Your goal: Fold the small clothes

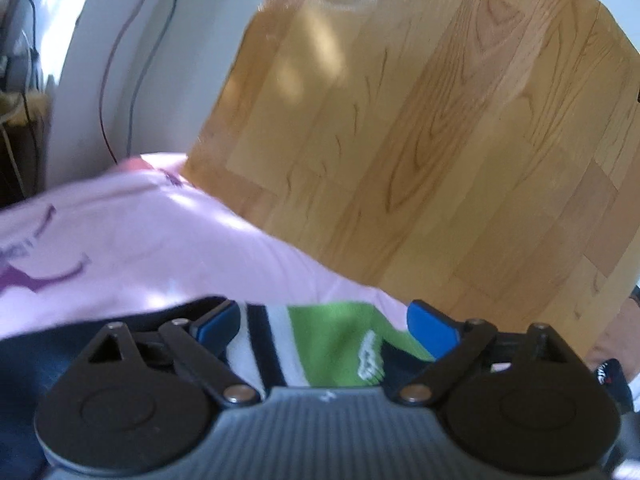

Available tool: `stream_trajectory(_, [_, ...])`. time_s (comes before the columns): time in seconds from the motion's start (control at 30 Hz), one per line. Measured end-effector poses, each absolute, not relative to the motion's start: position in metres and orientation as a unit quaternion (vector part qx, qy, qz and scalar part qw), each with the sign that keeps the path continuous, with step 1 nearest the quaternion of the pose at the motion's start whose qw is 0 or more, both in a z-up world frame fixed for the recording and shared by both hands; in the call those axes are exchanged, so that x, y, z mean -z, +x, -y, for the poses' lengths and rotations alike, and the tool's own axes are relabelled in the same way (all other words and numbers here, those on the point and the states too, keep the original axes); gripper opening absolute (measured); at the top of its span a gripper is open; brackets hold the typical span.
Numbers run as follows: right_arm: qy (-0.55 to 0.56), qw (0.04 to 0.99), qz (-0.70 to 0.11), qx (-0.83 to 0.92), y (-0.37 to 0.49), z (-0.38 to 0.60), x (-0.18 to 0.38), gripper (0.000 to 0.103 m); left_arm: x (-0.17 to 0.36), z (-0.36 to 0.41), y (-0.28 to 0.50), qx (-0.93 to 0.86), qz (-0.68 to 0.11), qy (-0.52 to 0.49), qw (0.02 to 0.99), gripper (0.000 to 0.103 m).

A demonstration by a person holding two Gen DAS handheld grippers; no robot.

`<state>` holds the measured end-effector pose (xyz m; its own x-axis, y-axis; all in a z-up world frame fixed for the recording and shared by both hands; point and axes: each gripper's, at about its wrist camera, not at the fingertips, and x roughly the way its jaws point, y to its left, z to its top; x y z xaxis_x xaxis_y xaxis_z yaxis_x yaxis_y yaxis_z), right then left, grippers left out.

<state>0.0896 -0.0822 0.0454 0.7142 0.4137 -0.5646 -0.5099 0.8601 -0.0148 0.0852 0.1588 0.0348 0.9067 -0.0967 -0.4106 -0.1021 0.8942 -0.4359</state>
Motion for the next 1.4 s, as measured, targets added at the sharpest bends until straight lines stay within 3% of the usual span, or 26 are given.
stream_trajectory(0.13, [-0.163,0.902,-0.288,-0.278,0.1,0.011,-0.019,0.061,-0.046,-0.167,0.078,0.01,-0.203,-0.238,0.95,0.094])
stream_trajectory(0.17, [-0.18,0.901,-0.288,-0.268,0.108,0.001,-0.014,0.055,-0.049,-0.171,0.076,0.005,-0.197,-0.238,0.951,0.093])
stream_trajectory(0.2, [-0.19,0.902,-0.29,-0.257,0.115,-0.003,-0.01,0.04,-0.052,-0.175,0.073,-0.007,-0.188,-0.237,0.953,0.093])
stream_trajectory(0.23, [-0.186,0.899,-0.305,-0.252,0.124,-0.005,-0.006,0.014,-0.054,-0.179,0.07,-0.018,-0.181,-0.239,0.954,0.093])
stream_trajectory(0.3, [-0.164,0.899,-0.316,-0.255,0.126,0.001,-0.008,0.013,-0.059,-0.187,0.065,-0.041,-0.168,-0.248,0.953,0.093])
stream_trajectory(0.4, [-0.217,0.881,-0.308,-0.285,0.107,-0.009,-0.011,0.017,-0.063,-0.191,0.06,-0.037,-0.157,-0.26,0.952,0.092])
stream_trajectory(0.53, [-0.194,0.89,-0.281,-0.303,0.093,-0.008,-0.034,0.043,-0.077,-0.181,0.035,0.022,-0.094,-0.265,0.959,0.092])
stream_trajectory(0.7, [-0.01,0.819,-0.362,-0.446,0.093,-0.009,-0.05,0.043,-0.099,-0.165,-0.014,0.06,0.01,-0.24,0.969,0.095])
stream_trajectory(0.9, [0.148,0.695,-0.497,-0.498,0.109,-0.044,-0.006,0.042,-0.111,-0.139,-0.042,0.124,0.054,-0.191,0.972,0.1])
stream_trajectory(1.4, [0.158,0.66,-0.516,-0.523,0.083,-0.112,0.013,0.045,-0.105,-0.123,-0.049,0.156,0.071,-0.166,0.971,0.102])
